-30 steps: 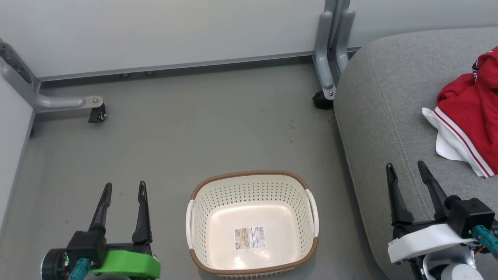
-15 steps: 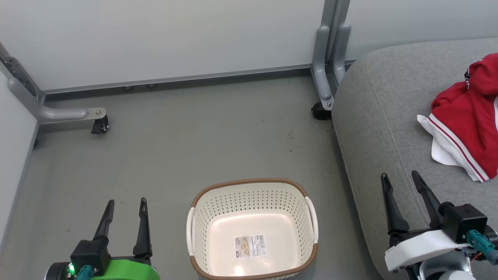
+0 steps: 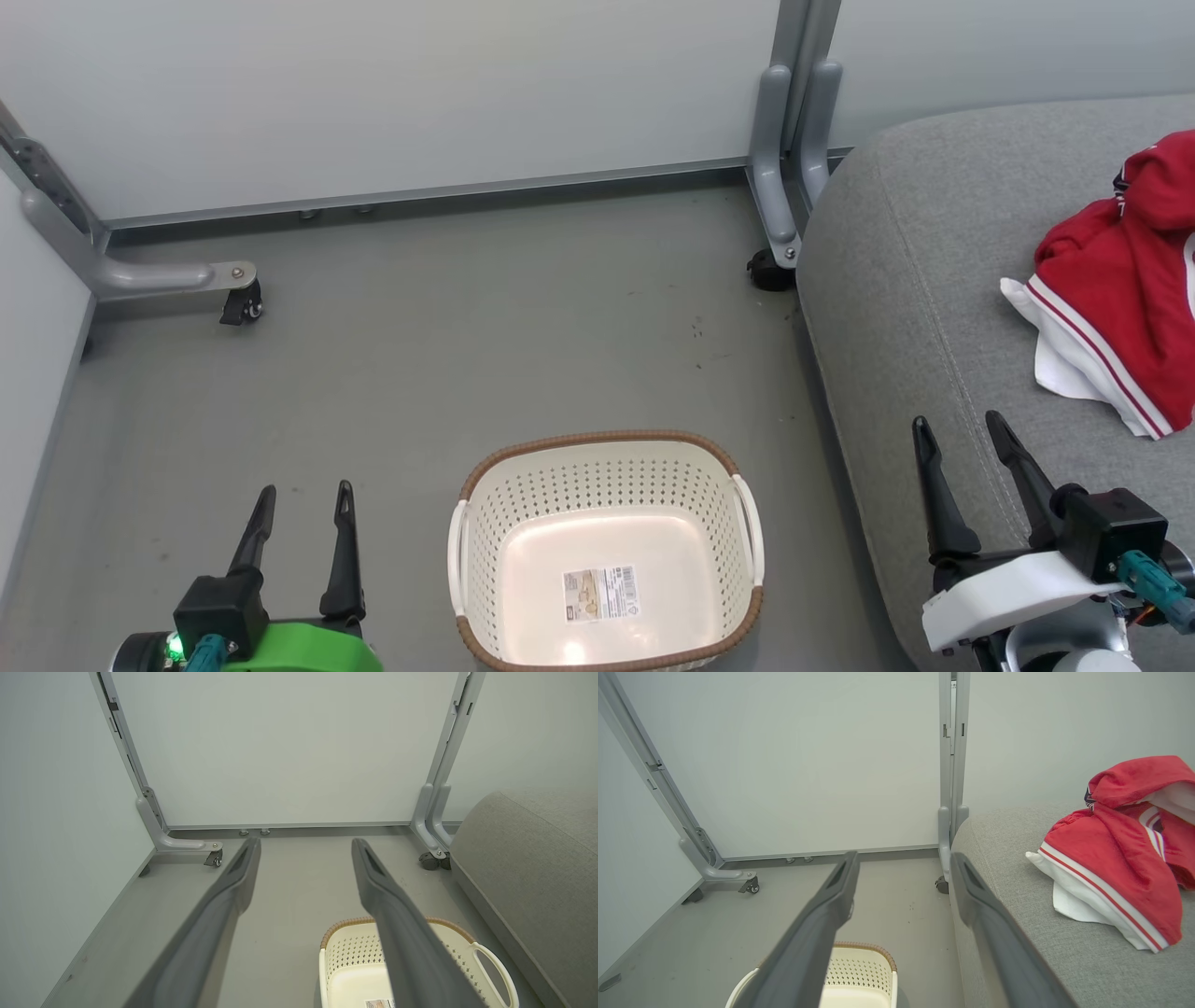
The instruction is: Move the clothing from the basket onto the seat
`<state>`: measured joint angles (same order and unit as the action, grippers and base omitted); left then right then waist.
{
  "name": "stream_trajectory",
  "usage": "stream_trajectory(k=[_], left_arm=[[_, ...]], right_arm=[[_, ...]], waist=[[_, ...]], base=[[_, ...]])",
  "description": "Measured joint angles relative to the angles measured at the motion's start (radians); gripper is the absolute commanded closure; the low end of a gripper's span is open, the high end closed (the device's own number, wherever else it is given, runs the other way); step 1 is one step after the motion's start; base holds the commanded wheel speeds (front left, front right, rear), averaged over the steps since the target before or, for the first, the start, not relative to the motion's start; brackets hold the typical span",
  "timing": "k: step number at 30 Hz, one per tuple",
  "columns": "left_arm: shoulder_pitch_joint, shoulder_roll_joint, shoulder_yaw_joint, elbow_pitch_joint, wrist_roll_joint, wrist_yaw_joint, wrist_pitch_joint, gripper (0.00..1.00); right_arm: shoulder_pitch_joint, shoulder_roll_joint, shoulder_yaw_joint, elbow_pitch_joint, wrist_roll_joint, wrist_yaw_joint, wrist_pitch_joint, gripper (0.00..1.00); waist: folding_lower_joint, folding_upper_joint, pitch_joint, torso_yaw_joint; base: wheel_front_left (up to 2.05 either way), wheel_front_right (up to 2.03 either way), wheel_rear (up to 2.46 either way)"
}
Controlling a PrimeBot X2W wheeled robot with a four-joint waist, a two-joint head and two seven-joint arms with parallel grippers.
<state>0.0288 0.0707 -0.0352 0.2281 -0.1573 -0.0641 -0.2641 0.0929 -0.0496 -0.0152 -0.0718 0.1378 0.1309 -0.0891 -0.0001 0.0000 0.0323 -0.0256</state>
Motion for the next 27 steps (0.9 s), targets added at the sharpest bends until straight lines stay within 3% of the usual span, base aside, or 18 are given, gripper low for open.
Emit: stream_trajectory(k=[6,7,12,27], left_arm=[[-0.006,-0.006,0.003,0.018,0.005,-0.005,0.000,0.00],[-0.010,-0.008,0.002,0.023,0.007,-0.005,0.000,1.00],[0.004,-0.018,0.003,0.061,-0.015,-0.005,0.012,1.00],[-0.004,-0.018,0.032,0.055,-0.295,-0.015,0.084,1.00]], right_arm=[[0.000,0.000,0.002,0.002,0.013,0.000,0.006,0.00],[0.000,0.000,0.002,0.004,0.018,0.000,0.006,1.00],[0.009,0.006,0.005,0.038,0.039,0.000,0.008,1.00],[-0.017,-0.007,0.006,0.093,0.342,0.000,0.026,1.00]], waist=[[0.0000,0.0000,-0.005,0.001],[0.0000,0.0000,-0.005,0.003],[0.0000,0.0000,-0.005,0.003],[0.0000,0.0000,-0.008,0.006]], base=[[0.00,0.00,0.00],[0.00,0.00,0.00],[0.00,0.00,0.00],[0.00,0.00,0.00]])
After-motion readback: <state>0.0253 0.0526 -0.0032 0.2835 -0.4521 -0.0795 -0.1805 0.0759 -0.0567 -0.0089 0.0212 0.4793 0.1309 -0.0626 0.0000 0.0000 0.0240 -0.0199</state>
